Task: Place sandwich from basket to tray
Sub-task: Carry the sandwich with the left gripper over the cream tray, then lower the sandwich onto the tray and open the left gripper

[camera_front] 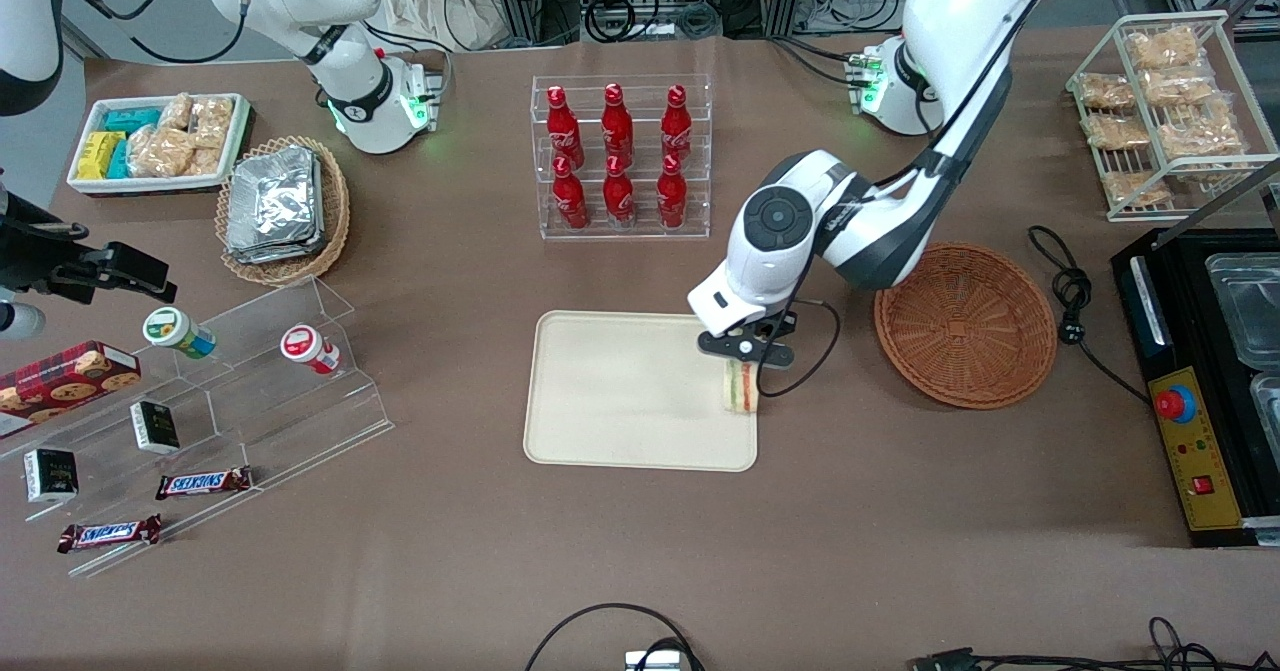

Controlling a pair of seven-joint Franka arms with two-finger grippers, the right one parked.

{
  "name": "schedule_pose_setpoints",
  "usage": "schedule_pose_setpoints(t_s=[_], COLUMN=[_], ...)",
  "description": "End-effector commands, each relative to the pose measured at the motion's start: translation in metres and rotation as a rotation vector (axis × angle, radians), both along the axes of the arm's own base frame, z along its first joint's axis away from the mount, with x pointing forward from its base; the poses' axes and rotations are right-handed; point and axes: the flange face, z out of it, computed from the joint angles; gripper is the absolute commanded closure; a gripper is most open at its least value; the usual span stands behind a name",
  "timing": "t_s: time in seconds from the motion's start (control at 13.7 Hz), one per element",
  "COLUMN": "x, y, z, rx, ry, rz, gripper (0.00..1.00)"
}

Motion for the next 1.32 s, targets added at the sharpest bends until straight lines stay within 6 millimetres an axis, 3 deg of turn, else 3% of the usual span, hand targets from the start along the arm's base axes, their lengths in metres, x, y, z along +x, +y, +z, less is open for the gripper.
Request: schedule_pose_setpoints(t_s=[0.0,0.44,0.88,0.95,1.02,1.17,1.24], x=[0.009,0.031,0.032,0.032,0.032,0.032,0.032], y=[-0.014,-0.022,-0.023,-0.023,-0.023,-0.023,-0.024], z=[-0.011,-0.05,-0.071,-0.071,-0.072,-0.071,-0.071], rx=[-0.024,-0.065,-0.04,-0.04,-0.04,-0.04,-0.041], ry=[-0.02,0.006,0.01,0.01,0.012,0.012,0.012], rz=[0.014,0.033,0.022,0.022,0.024,0.077,0.084], gripper=[0.95,0.95,0.92,0.85,0.67,0.03,0.0])
